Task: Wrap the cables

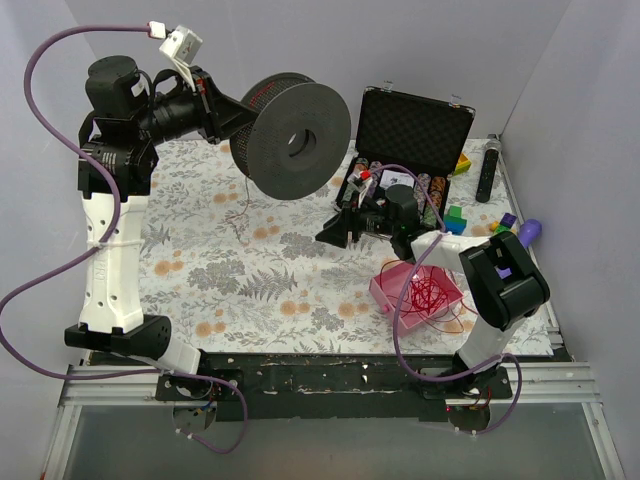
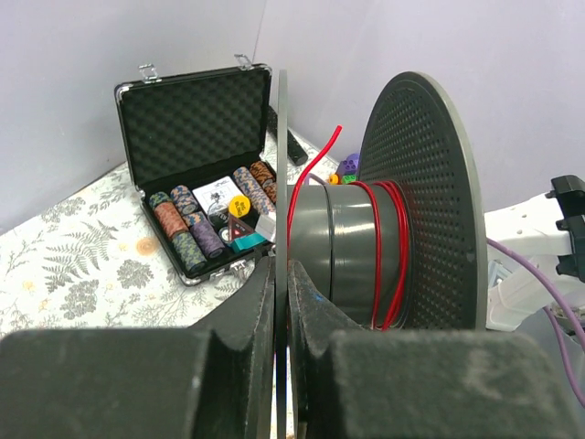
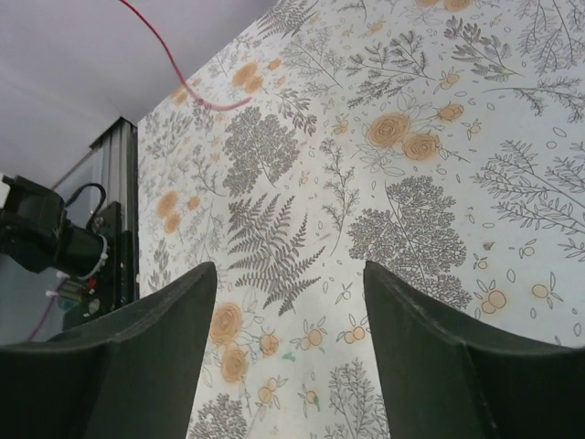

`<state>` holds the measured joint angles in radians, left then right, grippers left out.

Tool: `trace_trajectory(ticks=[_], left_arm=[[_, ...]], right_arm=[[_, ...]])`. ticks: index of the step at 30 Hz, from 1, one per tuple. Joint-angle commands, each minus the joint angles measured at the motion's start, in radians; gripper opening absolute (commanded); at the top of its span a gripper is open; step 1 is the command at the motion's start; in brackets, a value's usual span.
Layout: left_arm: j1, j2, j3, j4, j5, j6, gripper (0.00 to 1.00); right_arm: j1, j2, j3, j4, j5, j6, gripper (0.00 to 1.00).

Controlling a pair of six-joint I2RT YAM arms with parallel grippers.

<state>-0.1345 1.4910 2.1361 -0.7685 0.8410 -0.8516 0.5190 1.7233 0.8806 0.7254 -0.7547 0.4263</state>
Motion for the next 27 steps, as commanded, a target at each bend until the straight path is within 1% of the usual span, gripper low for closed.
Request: trace_trajectory(ticks=[1,2,5,7,9,12,15,17,19,21,22,24,27], left_arm=[[-0.001,-0.003,0.077,0.002,0.040,0.006,0.00],[-0.001,-0.003,0.085,-0.002,0.038,0.009,0.00],[-0.001,0.000,0.108,-0.017,0.049,0.017,0.00],[-0.001,0.002,0.120,-0.028,0.067,0.020,0.00],[-0.001,0.000,0.113,-0.025,0.093,0.020,0.00],[-0.001,-0.006,0.091,-0.005,0.119,0.006,0.00],[-0.001,-0.012,0.090,-0.003,0.148,0.014,0.00],[-0.001,-0.014,0.093,0.000,0.164,0.016,0.00],[-0.001,-0.014,0.100,0.001,0.181,0.019,0.00],[-0.001,-0.014,0.108,-0.003,0.196,0.025,0.00],[-0.001,-0.012,0.114,-0.006,0.201,0.026,0.00],[-0.001,-0.012,0.122,-0.012,0.210,0.028,0.00],[-0.001,-0.012,0.127,-0.015,0.204,0.034,0.00]], right_arm=[[0.001,-0.073,-0.041,0.097,-0.020,-0.049,0.82],[0.001,-0.094,-0.058,0.088,-0.017,-0.078,0.84],[0.003,-0.178,-0.110,0.036,-0.002,-0.164,0.85],[0.012,-0.235,-0.144,0.032,0.000,-0.234,0.86],[0.035,-0.310,-0.182,0.049,-0.024,-0.354,0.87],[0.044,-0.367,-0.209,0.058,-0.051,-0.526,0.92],[0.045,-0.364,-0.175,0.004,-0.078,-0.668,0.93],[0.055,-0.344,-0.131,-0.052,-0.129,-0.736,0.94],[0.084,-0.317,-0.066,-0.145,-0.143,-0.812,0.94],[0.111,-0.277,0.022,-0.277,-0.153,-0.892,0.93],[0.127,-0.252,0.064,-0.308,-0.150,-0.908,0.93],[0.148,-0.211,0.115,-0.299,-0.133,-0.897,0.93],[0.153,-0.154,0.109,-0.093,-0.146,-0.761,0.93]])
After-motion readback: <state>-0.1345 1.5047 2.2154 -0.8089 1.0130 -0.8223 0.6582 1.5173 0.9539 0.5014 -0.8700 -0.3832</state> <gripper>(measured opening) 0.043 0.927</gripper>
